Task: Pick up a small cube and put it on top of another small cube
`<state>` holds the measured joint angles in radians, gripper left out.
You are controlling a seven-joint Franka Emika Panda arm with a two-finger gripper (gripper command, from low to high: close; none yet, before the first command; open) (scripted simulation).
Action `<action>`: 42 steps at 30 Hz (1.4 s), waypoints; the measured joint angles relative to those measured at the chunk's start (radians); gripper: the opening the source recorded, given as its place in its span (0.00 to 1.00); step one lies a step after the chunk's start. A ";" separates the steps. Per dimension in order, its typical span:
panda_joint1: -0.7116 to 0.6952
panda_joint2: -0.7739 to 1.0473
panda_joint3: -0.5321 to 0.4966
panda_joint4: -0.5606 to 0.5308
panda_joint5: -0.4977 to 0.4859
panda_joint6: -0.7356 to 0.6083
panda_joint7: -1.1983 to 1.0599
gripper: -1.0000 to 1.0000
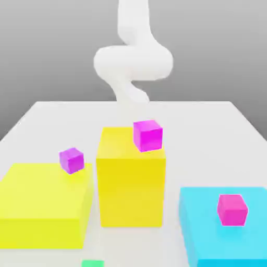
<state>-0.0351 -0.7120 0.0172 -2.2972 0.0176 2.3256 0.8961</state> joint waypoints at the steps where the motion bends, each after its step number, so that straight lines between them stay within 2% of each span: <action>1: -0.015 0.038 0.008 0.001 0.007 0.011 0.042 0.50; 9: -0.119 0.319 0.072 0.010 0.029 0.093 0.376 0.50; 17: -0.185 0.600 0.107 0.019 -0.006 0.175 0.746 0.50; 24: -0.186 0.846 0.075 0.027 -0.048 0.246 1.077 0.50; 30: -0.152 1.056 0.015 0.034 -0.040 0.308 1.331 0.50; 34: -0.143 1.199 0.000 0.059 -0.038 0.401 1.374 0.50; 35: -0.142 1.235 -0.001 0.067 -0.038 0.428 1.377 0.00; 42: -0.142 1.243 -0.002 0.069 -0.038 0.436 1.378 0.00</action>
<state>-0.1770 0.5314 0.0155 -2.2286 -0.0209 2.7620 2.2738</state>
